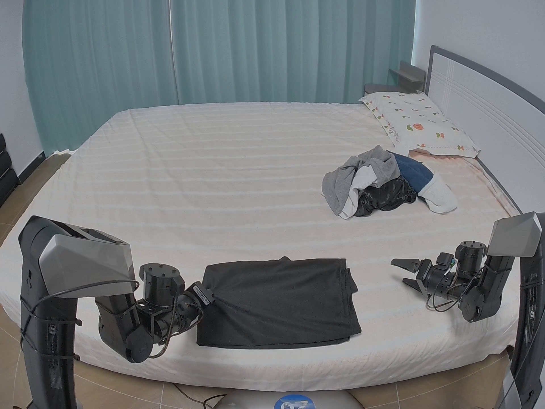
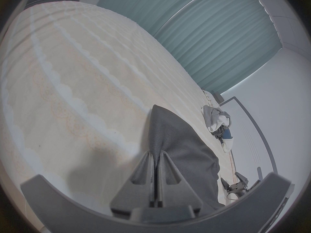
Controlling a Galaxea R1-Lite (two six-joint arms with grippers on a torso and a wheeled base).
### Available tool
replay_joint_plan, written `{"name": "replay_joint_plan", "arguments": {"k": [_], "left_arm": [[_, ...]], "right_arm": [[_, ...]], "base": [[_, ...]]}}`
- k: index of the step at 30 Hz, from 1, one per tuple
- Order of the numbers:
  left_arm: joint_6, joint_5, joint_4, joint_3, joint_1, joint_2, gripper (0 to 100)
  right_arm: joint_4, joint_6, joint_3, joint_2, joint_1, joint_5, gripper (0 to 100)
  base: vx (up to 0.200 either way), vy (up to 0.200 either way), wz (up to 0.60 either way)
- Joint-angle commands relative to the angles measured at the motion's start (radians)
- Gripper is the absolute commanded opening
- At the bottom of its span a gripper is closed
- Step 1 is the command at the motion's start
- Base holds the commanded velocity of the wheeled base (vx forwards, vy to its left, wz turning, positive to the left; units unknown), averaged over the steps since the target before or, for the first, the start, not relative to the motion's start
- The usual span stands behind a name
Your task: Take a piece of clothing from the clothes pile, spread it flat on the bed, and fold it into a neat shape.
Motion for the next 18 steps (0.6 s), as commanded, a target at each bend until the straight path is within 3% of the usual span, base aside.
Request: {"name": "replay_joint_plan", "arguments": {"k": [1, 18], "left_arm": [[0.0, 0.0, -0.001, 0.003, 0.002, -0.001, 0], [-0.004, 0.0, -0.001, 0.001, 0.026, -0.004, 0]], "right_arm": [[-0.001, 0.0, 0.001, 0.001, -0.002, 0.0, 100], [-0.002, 0.0, 0.003, 0.001, 0.0, 0.0, 100]], "base": [[0.0, 0.2, 0.0], [0.0, 0.2, 0.0]]}}
